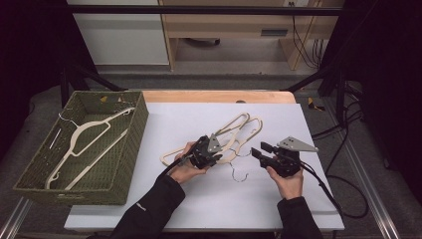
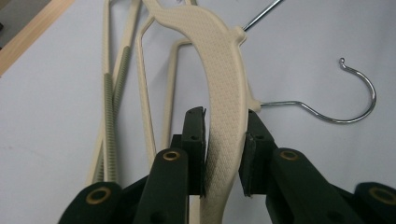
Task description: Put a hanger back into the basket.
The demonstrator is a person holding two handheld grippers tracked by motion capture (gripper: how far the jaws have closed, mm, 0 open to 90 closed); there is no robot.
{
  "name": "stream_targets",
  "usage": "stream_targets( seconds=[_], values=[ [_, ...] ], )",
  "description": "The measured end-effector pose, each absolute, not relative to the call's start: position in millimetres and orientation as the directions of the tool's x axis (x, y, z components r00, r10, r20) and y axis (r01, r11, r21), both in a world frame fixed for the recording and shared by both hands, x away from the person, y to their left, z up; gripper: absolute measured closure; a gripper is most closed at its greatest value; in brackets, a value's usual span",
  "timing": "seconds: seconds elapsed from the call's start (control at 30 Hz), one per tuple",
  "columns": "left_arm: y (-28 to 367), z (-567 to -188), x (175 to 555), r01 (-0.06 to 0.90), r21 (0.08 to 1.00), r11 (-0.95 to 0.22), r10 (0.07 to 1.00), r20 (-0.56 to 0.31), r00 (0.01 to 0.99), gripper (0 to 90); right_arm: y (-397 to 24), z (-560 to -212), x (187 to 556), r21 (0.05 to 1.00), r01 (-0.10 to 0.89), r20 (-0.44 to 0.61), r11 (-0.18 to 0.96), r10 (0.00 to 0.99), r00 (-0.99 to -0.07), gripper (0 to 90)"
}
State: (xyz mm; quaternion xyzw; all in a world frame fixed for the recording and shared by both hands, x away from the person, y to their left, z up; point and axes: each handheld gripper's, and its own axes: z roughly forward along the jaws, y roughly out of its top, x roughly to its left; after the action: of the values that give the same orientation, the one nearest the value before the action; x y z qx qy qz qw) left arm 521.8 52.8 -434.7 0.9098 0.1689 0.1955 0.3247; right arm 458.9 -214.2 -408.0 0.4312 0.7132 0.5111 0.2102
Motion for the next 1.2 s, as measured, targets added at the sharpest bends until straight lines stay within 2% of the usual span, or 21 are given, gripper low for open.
stream_targets(
  seconds=[0.17, 0.37, 0.77, 1.0, 1.2],
  values=[
    [59.2, -425.0, 520.9, 0.182, 0.666, -0.723, 0.449, 0.254, 0.857, 78.2, -229.8, -413.3, 452.2, 0.909, 0.409, 0.166, 0.074, 0.837, -0.521, 37.3],
    [67.8, -417.2, 522.4, 0.211, 0.684, -0.698, 0.496, 0.249, 0.832, 79.8, -242.5, -419.5, 450.4, 0.902, 0.427, 0.188, 0.059, 0.837, -0.514, 27.5],
    [88.7, -403.3, 531.3, 0.288, 0.719, -0.632, 0.618, 0.244, 0.748, 84.0, -251.4, -426.5, 449.2, 0.897, 0.439, 0.199, 0.057, 0.834, -0.514, 13.3],
    [103.3, -399.8, 538.1, 0.334, 0.751, -0.57, 0.682, 0.206, 0.702, 85.8, -253.7, -429.1, 446.7, 0.894, 0.443, 0.182, 0.074, 0.842, -0.508, 10.5],
    [111.8, -392.7, 536.8, 0.341, 0.764, -0.548, 0.694, 0.187, 0.695, 86.0, -254.3, -427.5, 443.5, 0.902, 0.424, 0.166, 0.079, 0.843, -0.511, 6.6]
  ],
)
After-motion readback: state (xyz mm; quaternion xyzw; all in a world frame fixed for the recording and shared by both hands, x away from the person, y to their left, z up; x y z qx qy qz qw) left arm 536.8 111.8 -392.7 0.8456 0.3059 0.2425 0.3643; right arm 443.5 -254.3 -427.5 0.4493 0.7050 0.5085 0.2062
